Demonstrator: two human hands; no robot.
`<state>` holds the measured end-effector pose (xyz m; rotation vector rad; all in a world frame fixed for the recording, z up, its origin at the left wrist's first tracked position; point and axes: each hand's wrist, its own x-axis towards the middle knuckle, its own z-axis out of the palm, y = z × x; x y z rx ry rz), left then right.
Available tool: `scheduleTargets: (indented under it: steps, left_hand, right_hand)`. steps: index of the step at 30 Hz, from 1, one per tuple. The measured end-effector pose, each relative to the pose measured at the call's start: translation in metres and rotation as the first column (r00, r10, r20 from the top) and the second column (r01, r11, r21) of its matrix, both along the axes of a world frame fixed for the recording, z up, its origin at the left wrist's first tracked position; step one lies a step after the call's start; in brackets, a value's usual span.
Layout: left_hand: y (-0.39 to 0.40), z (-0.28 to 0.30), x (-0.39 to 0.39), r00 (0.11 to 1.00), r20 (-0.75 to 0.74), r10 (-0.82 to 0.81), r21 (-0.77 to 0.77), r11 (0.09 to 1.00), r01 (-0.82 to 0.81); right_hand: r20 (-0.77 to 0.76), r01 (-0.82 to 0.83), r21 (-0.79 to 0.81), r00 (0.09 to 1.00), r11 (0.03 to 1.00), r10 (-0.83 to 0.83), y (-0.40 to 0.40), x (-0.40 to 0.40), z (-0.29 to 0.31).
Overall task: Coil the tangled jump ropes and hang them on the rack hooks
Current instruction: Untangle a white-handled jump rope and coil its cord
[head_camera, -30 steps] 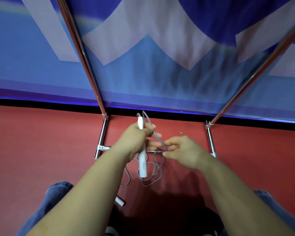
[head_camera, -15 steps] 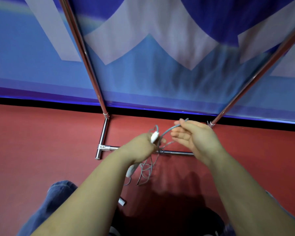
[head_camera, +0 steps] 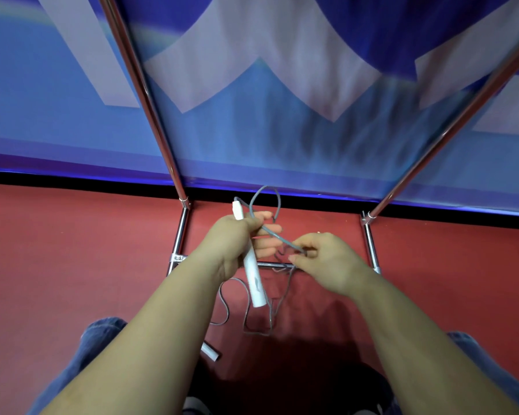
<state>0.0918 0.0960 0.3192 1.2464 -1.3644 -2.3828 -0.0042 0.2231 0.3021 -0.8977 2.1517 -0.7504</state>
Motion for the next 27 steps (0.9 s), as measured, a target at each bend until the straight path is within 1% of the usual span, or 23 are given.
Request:
scheduleTargets:
  steps: [1,2,3,4,6,8,9,11,12,13,14,15,16,17,18,20,21,22,23,24,25,26,27]
  left_hand:
    - [-0.001,0.001,-0.001,0.999,-0.015,0.039,0.038,0.999,-0.038]
    - [-0.003,0.002,-0.001,0.997,-0.031,0.074,0.068,0.995,-0.072]
    - [-0.005,0.003,-0.001,0.994,-0.046,0.102,0.092,0.991,-0.097]
    - [-0.007,0.003,-0.001,0.991,-0.061,0.116,0.106,0.988,-0.109]
    - [-0.008,0.002,-0.001,0.989,-0.085,0.119,0.111,0.988,-0.109]
    - [-0.007,0.001,-0.002,0.992,-0.087,0.086,0.070,0.994,-0.080]
    - [-0.006,0.001,-0.002,0.995,-0.080,0.060,0.030,0.998,-0.058]
    - [-0.003,-0.002,-0.001,0.999,-0.032,-0.035,-0.114,0.993,0.032]
    - [-0.001,-0.003,0.000,0.994,0.012,-0.108,-0.203,0.973,0.108]
    - [0.000,-0.005,0.002,0.979,0.067,-0.192,-0.287,0.936,0.203]
    - [0.002,-0.007,0.004,0.950,0.134,-0.284,-0.359,0.879,0.313]
    - [0.003,-0.008,0.006,0.912,0.196,-0.361,-0.410,0.814,0.410]
    - [0.004,-0.009,0.007,0.881,0.240,-0.408,-0.439,0.764,0.474]
    - [0.005,-0.009,0.008,0.867,0.255,-0.427,-0.448,0.743,0.498]
    - [0.006,-0.007,0.008,0.869,0.244,-0.430,-0.454,0.742,0.494]
    - [0.007,-0.006,0.006,0.888,0.198,-0.414,-0.482,0.748,0.457]
    - [0.007,-0.006,0.006,0.899,0.178,-0.400,-0.485,0.759,0.434]
    - [0.007,-0.006,0.005,0.913,0.154,-0.379,-0.476,0.781,0.404]
    - [0.007,-0.007,0.005,0.931,0.124,-0.343,-0.452,0.816,0.361]
    - [0.007,-0.008,0.004,0.951,0.096,-0.293,-0.416,0.856,0.306]
    - [0.006,-0.007,0.003,0.970,0.070,-0.234,-0.369,0.897,0.243]
    - [0.005,-0.005,0.002,0.984,0.050,-0.171,-0.313,0.933,0.178]
    - [0.004,-0.003,0.001,0.994,0.028,-0.110,-0.250,0.962,0.113]
  right_hand:
    - [-0.060,0.010,0.028,0.998,1.000,-0.009,0.001,-0.002,-0.001]
    - [-0.071,0.034,0.034,0.997,0.999,-0.032,0.002,-0.003,-0.002]
    - [-0.042,0.064,0.023,0.997,0.998,-0.063,0.001,-0.004,-0.002]
    - [0.025,0.097,0.000,0.995,0.995,-0.096,0.001,-0.004,-0.002]
    - [0.232,0.183,-0.034,0.958,0.983,-0.170,-0.002,-0.002,0.003]
    - [0.424,0.302,-0.065,0.871,0.951,-0.248,-0.004,0.000,0.011]
    - [0.485,0.365,-0.080,0.828,0.928,-0.284,-0.005,0.000,0.014]
    - [0.587,0.486,-0.094,0.732,0.869,-0.346,-0.005,-0.001,0.019]
    - [0.634,0.541,-0.094,0.680,0.836,-0.369,-0.005,-0.002,0.022]
    - [0.681,0.593,-0.095,0.624,0.799,-0.382,-0.005,-0.004,0.023]
    - [0.731,0.640,-0.095,0.565,0.762,-0.383,-0.004,-0.006,0.025]
    - [0.776,0.680,-0.099,0.510,0.727,-0.371,-0.004,-0.009,0.027]
    - [0.816,0.716,-0.098,0.456,0.691,-0.356,-0.004,-0.011,0.028]
    - [0.846,0.747,-0.097,0.410,0.658,-0.342,-0.003,-0.013,0.028]
    - [0.869,0.771,-0.090,0.370,0.630,-0.329,-0.003,-0.014,0.029]
    - [0.896,0.796,-0.085,0.324,0.600,-0.303,-0.003,-0.015,0.029]
    - [0.898,0.793,-0.097,0.331,0.601,-0.291,-0.003,-0.016,0.029]
    - [0.886,0.777,-0.115,0.362,0.619,-0.291,-0.004,-0.016,0.029]
    - [0.849,0.739,-0.136,0.430,0.659,-0.307,-0.005,-0.015,0.028]
    - [0.773,0.667,-0.152,0.540,0.730,-0.333,-0.005,-0.013,0.027]
    - [0.649,0.553,-0.151,0.681,0.819,-0.340,-0.005,-0.011,0.023]
    - [0.503,0.409,-0.124,0.812,0.904,-0.298,-0.004,-0.008,0.018]
    - [0.388,0.263,-0.077,0.896,0.962,-0.214,-0.003,-0.004,0.010]
